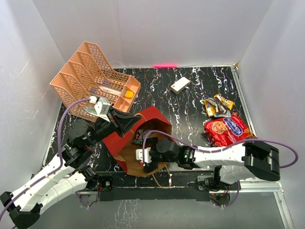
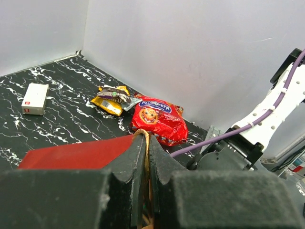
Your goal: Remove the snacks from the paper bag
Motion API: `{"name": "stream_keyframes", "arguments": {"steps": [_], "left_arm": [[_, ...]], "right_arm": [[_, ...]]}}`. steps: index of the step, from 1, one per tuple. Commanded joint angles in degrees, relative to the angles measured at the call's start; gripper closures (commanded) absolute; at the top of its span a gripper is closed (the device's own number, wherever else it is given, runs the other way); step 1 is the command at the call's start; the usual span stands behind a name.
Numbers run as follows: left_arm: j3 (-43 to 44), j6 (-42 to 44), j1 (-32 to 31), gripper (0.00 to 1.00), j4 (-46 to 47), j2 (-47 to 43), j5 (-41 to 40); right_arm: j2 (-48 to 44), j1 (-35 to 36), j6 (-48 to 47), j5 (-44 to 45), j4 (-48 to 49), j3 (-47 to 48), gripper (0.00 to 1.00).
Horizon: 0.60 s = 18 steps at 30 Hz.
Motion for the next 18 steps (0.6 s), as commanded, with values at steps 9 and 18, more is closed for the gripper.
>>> {"name": "stream_keyframes", "arguments": {"steps": [9, 18], "left_arm": [[-0.34, -1.19, -0.22, 0.96, 2.75, -1.20, 1.18], [0.59, -0.59, -0.23, 0.96, 2.05, -0.25, 1.31]], "right_arm": [[-8.59, 0.01, -9.07, 6.85, 2.77, -2.28, 0.06], [9.45, 1.94, 3.48, 21.58, 16.75, 3.57, 0.24]]}}
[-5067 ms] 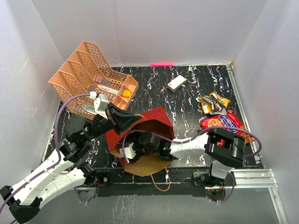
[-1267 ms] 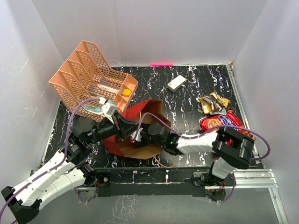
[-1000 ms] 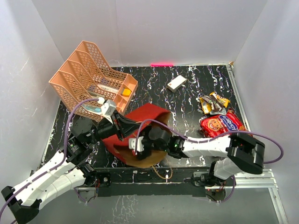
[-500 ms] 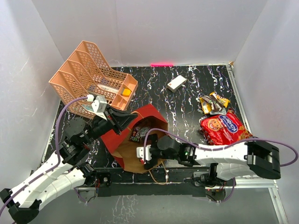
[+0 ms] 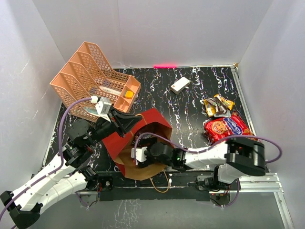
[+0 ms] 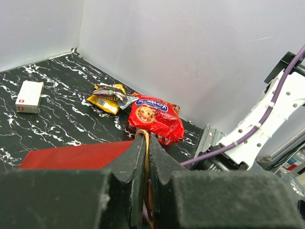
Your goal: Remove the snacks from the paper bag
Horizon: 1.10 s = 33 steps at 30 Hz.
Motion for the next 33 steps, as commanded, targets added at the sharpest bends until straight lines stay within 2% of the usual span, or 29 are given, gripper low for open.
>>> {"name": "stream_keyframes", "arguments": {"steps": [1, 3, 6, 8, 14, 19, 22, 25, 28, 30, 33], "left_arm": [[0.58, 0.20, -0.20, 0.96, 1.91, -0.36, 0.77], [0.19, 0.15, -0.20, 0.96, 2.34, -0.19, 0.62], [0.35, -0.02, -0.22, 0.96, 2.20, 0.12, 0.44], [0.31, 0.04, -0.23, 0.96, 2.09, -0.04, 0.24], [-0.19, 0.10, -0.16, 0.96, 2.51, -0.52, 0.14], [0.51, 0.42, -0.22, 0.96, 1.78, -0.10, 0.92], [0.24, 0.22, -0.23, 0.96, 2.16, -0.36, 0.83], [-0.01, -0.19, -0.21, 0.96, 2.33, -0.61, 0.58], [0.20, -0.05, -0.23, 0.96, 1.47, -0.84, 0.75], [0.54, 0.31, -0.23, 0.96, 0.75, -1.14, 0.69], [0.64, 0.84, -0.20, 0.96, -0.32, -1.86, -0.08]], "right_arm": [[6.30, 0.66, 6.08, 7.40, 9.79, 6.18, 0.24], [9.35, 0.73, 5.82, 8.02, 13.67, 6.27, 0.27], [12.57, 0.77, 7.04, 11.45, 14.14, 7.82, 0.39], [13.66, 0.72, 8.71, 12.18, 14.44, 8.15, 0.42], [17.87, 0.71, 9.82, 13.00, 17.60, 9.44, 0.43], [20.71, 0.78, 11.94, 10.68, 16.85, 10.64, 0.33], [22.90, 0.63, 11.83, 15.11, 16.75, 11.75, 0.34], [26.10, -0.39, 10.72, 19.19, 18.61, 13.39, 0.43], [27.79, -1.59, 9.82, 18.25, 18.77, 15.00, 0.52], [28.65, -2.08, 9.66, 18.61, 18.80, 15.88, 0.68], [28.13, -2.21, 8.66, 18.98, 18.80, 16.22, 0.77]]}}
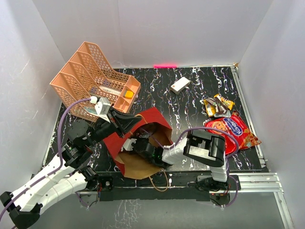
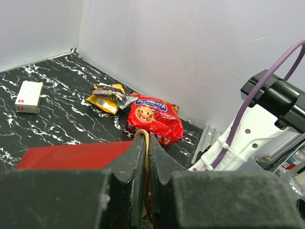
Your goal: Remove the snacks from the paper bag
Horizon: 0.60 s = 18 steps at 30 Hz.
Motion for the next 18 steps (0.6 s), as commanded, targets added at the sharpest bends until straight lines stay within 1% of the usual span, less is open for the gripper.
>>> {"name": "stream_keyframes", "arguments": {"steps": [1, 3, 4, 5, 12, 15, 18], "left_arm": [[0.64, 1.05, -0.22, 0.96, -0.25, -1.75, -0.60], [0.41, 1.25, -0.18, 0.96, -0.52, -1.96, -0.82], [0.40, 1.34, -0.22, 0.96, -0.67, -1.97, -0.87], [0.44, 1.43, -0.23, 0.96, -0.79, -1.97, -0.94], [0.55, 2.57, -0.23, 0.96, -1.25, -1.53, -2.22], [0.65, 2.93, -0.23, 0.96, -1.74, -1.27, -2.98], [0.63, 3.03, -0.21, 0.97, -1.59, -1.10, -3.20]], "right_arm": [[-1.05, -0.60, -1.13, 2.36, 3.20, 2.21, 0.80], [-3.28, -0.60, -1.26, 1.45, 1.76, 1.98, 0.88], [-5.42, -0.60, -1.21, -0.37, 0.36, 1.62, 0.91], [-7.37, -0.60, -0.86, -2.75, -1.20, 1.05, 0.92], [-24.19, -0.60, 0.30, -24.36, -7.99, -7.74, 0.92], [-32.14, -0.60, -1.77, -37.49, -15.34, -9.08, 0.92], [-38.84, -0.79, -2.48, -43.09, -19.77, -9.66, 0.92]]}}
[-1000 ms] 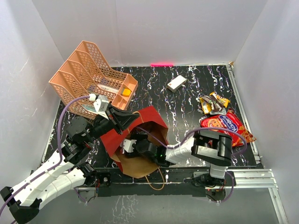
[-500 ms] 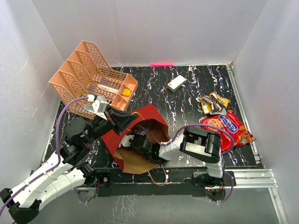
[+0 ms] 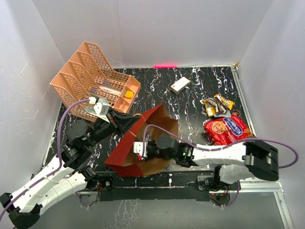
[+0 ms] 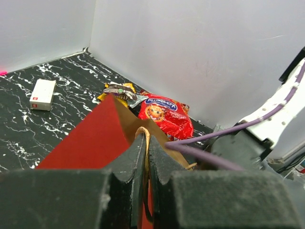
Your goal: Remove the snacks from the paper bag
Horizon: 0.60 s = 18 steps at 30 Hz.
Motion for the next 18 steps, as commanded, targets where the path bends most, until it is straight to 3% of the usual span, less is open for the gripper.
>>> {"name": "stream_keyframes", "arguments": {"steps": [1, 9, 18], "left_arm": [[0.60, 1.13, -0.22, 0.97, 0.70, 0.09, -1.05], [2.34, 1.43, -0.23, 0.97, -0.34, -0.08, -0.88], [9.51, 10.96, -0.22, 0.97, -6.89, 2.80, -5.74]], "right_arm": [[-9.36, -0.35, -0.84, -15.21, -5.13, -1.17, 0.92], [-9.57, -1.41, 3.89, -1.06, -6.82, -0.84, 0.92], [-11.01, -7.13, 2.99, -1.89, -7.28, 5.95, 0.92]]}}
